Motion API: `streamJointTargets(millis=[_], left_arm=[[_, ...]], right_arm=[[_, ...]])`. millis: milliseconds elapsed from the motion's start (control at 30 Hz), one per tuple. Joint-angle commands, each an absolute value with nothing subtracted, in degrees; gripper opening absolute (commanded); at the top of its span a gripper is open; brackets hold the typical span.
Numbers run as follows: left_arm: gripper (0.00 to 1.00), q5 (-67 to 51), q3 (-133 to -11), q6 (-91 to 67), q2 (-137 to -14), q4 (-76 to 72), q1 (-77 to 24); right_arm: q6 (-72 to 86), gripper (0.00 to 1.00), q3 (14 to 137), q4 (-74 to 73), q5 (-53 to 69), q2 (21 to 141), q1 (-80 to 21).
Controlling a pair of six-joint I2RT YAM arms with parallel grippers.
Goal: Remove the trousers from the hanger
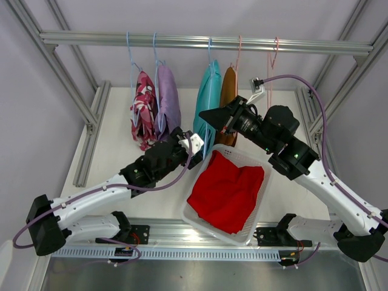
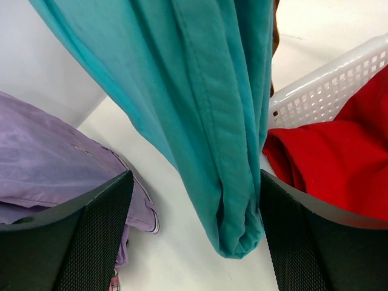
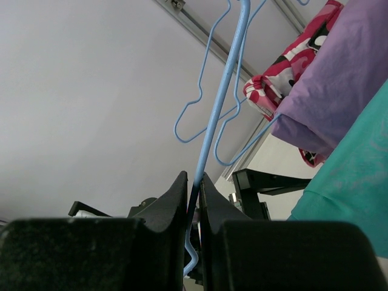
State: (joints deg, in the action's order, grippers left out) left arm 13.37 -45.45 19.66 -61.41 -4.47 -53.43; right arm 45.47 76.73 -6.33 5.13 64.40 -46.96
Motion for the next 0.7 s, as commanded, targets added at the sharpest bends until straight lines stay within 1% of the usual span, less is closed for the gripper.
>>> streamJointTargets(millis=[0,267,300,400,467,667], left_arm=[[0.85,15.5,-47.9,21.0,-62.3,-5.7,-52.8],[0.84,22.8,-48.6,19.3,-64.4,-12.7,-52.8],[0.81,23.4,-48.7,19.2,-64.8,-13.2,-52.9],[0.77,26.1,-49.2,19.2,-65.6,-15.5,-52.9],[0.76,27.3,-49.2,18.8,-65.7,-16.8,-52.9],[0.78,27.5,-49.1,15.5,-64.0,-20.7,-53.8]], right_arm=[[44.2,0.00,78.3,3.0,7.1,62.1,-46.8],[45.4,0.00,76.3,4.0,7.6,61.3,-46.6],[45.5,0.00,76.0,4.0,7.7,61.1,-46.6],[45.6,0.00,75.7,4.0,7.6,60.4,-46.6],[45.9,0.00,75.1,4.0,7.8,60.2,-46.6],[46.8,0.00,74.0,5.2,7.8,60.2,-46.6]])
